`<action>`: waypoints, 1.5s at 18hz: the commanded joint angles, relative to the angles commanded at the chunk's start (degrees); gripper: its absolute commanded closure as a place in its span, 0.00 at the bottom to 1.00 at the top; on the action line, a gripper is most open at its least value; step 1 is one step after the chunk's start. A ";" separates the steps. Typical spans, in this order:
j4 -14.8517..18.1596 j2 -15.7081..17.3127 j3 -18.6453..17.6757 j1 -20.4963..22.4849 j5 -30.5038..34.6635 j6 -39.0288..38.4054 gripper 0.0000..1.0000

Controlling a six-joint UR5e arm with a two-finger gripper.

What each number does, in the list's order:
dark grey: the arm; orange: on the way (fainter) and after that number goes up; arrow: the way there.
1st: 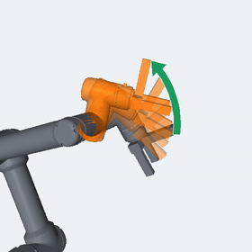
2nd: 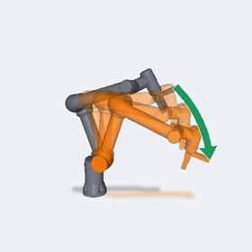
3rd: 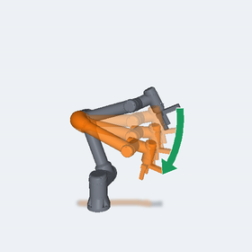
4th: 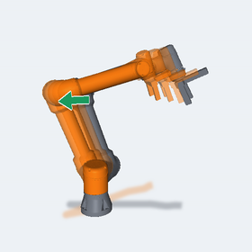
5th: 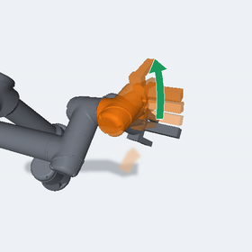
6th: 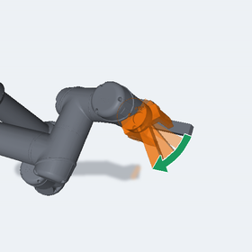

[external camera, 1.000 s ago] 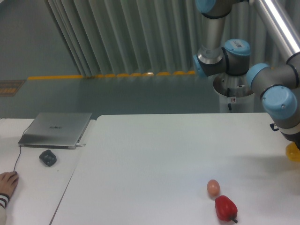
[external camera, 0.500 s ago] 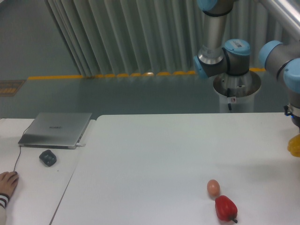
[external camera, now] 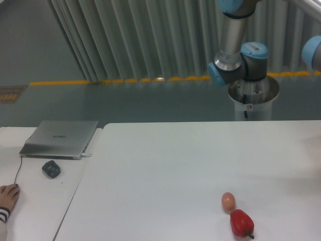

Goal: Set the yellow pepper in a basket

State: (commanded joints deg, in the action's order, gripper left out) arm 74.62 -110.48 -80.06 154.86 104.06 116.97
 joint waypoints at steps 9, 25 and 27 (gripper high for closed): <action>-2.11 -1.41 -1.23 2.12 -0.61 0.72 0.12; -1.85 0.52 -1.67 2.21 -13.34 -9.63 0.00; -1.59 0.79 -1.67 0.02 -15.20 -13.41 0.00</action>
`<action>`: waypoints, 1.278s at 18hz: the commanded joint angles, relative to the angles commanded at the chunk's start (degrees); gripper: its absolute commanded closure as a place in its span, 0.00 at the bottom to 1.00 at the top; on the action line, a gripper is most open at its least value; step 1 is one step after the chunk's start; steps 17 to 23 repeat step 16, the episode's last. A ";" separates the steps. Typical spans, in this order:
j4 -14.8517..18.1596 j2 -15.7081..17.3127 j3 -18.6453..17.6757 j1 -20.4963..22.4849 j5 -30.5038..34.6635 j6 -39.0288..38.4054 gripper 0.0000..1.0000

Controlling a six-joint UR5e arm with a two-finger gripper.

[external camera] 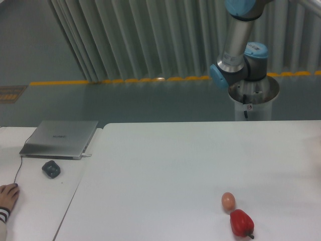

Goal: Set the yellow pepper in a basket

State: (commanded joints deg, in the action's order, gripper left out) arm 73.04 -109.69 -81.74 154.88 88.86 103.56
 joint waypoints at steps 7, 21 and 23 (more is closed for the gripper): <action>0.09 1.14 -2.02 -4.58 -1.23 -5.03 0.00; 0.00 4.48 -6.07 -7.48 -0.71 -5.03 0.00; 0.00 4.48 -6.07 -7.48 -0.71 -5.03 0.00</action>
